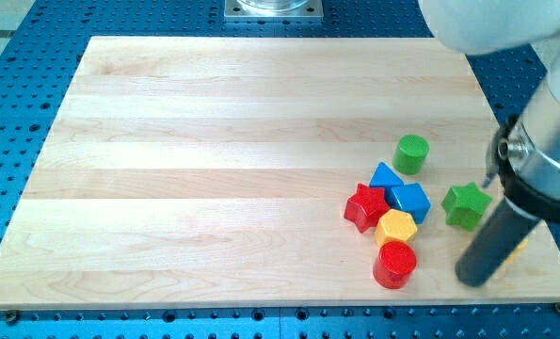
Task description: Push the heart into the green star
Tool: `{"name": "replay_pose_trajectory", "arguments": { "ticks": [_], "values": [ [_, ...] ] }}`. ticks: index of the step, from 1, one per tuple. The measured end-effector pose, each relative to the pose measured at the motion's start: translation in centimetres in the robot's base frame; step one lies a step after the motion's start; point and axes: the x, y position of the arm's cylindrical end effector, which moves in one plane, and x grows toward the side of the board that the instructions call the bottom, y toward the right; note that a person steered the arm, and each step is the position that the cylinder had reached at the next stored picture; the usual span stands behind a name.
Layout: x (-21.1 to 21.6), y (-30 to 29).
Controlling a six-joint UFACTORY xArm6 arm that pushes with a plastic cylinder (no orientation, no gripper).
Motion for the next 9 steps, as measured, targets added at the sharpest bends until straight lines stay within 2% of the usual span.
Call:
{"name": "replay_pose_trajectory", "arguments": {
  "ticks": [2,4,6,9],
  "values": [
    [0.6,4.4],
    [0.6,4.5],
    [-3.0,4.4],
    [-3.2,4.3]
  ]
}}
